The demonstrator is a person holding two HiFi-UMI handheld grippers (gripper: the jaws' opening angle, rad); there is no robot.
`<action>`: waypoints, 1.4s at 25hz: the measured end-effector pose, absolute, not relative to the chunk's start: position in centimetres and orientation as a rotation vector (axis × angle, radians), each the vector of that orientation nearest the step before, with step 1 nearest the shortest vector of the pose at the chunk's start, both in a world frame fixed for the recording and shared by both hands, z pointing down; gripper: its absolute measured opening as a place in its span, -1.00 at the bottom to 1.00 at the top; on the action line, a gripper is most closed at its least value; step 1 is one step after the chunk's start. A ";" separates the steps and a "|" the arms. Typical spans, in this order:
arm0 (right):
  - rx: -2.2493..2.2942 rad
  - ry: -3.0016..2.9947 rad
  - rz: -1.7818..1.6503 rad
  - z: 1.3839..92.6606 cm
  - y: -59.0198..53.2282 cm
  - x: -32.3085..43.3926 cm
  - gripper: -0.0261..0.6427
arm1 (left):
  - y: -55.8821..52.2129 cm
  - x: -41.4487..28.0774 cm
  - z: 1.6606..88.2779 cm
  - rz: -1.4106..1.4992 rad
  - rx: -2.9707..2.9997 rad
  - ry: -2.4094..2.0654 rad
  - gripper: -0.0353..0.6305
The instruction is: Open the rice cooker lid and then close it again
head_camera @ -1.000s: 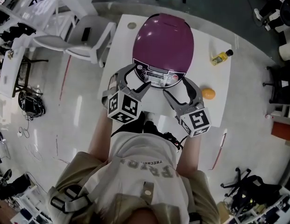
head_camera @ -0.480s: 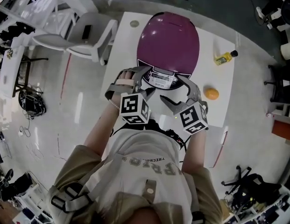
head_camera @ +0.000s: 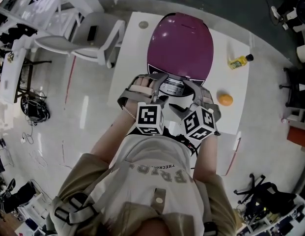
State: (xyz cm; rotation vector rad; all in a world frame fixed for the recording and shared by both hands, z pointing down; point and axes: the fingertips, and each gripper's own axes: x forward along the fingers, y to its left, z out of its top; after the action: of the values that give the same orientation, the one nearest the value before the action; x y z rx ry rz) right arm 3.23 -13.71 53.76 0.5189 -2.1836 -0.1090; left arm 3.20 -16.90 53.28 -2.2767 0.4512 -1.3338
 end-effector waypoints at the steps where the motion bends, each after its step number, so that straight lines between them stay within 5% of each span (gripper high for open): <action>1: 0.509 -2.161 -0.126 54.0 -13.7 3.3 0.26 | -16.9 3.3 53.5 -1.341 -2.258 0.444 0.34; 25: 0.544 -2.089 -0.177 54.2 -14.3 3.2 0.26 | -17.1 3.1 55.0 -1.410 -2.125 0.383 0.37; 35: 0.497 -2.050 -0.189 54.9 -13.9 3.2 0.40 | -17.1 3.0 55.3 -1.437 -2.086 0.354 0.39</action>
State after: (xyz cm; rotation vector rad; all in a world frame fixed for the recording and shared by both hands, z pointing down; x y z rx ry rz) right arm 3.16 -13.90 54.92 0.4966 -2.0501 -0.1892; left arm 3.02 -17.15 55.26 -2.0864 0.3544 -1.4366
